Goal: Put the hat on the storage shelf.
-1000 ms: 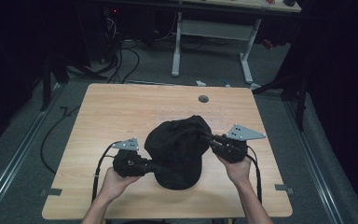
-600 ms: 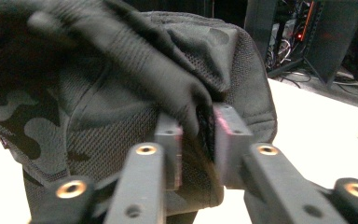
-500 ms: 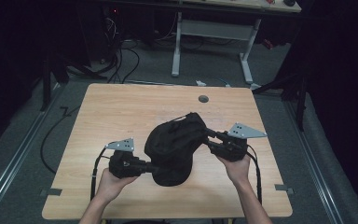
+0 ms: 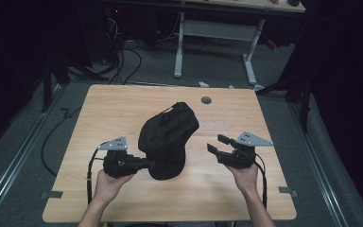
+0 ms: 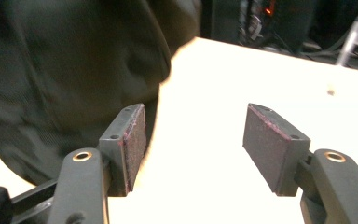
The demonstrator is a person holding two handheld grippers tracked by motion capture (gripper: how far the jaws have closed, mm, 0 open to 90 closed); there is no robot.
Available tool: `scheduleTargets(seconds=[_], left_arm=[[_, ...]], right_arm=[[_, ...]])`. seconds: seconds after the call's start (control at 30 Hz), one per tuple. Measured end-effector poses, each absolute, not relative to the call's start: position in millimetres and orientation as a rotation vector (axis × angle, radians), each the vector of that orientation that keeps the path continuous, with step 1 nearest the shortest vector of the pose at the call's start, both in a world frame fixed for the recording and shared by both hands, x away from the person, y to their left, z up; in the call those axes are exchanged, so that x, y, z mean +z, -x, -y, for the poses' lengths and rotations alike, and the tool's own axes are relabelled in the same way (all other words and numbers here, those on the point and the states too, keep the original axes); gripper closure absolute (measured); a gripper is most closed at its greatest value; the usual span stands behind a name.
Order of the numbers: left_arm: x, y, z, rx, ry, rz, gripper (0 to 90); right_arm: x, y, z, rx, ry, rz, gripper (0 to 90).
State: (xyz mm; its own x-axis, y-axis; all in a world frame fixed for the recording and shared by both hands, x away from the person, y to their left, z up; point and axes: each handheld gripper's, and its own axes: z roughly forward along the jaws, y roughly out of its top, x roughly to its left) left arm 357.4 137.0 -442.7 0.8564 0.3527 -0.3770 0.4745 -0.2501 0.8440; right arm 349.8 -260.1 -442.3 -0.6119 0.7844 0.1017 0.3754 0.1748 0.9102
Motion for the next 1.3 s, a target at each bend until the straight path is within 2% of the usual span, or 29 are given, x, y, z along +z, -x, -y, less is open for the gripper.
scheduleTargets(seconds=[0.57, 0.93, 1.3], left_arm=[[-435.4, -360.5, -140.8, 0.012, -1.831, -0.682, 86.3], [-429.9, -369.1, -141.6, 0.089, -1.815, -0.726, 86.3], [-421.1, -387.1, -138.4, 0.175, -1.788, -0.763, 86.4]], right_arm=[[-514.2, -348.1, 272.2, 0.988, -1.331, -2.095, 39.0], [-530.1, -347.8, 271.1, 0.897, -1.348, -2.11, 36.9], [-531.1, -349.9, 270.8, 0.886, -1.405, -2.105, 34.4]])
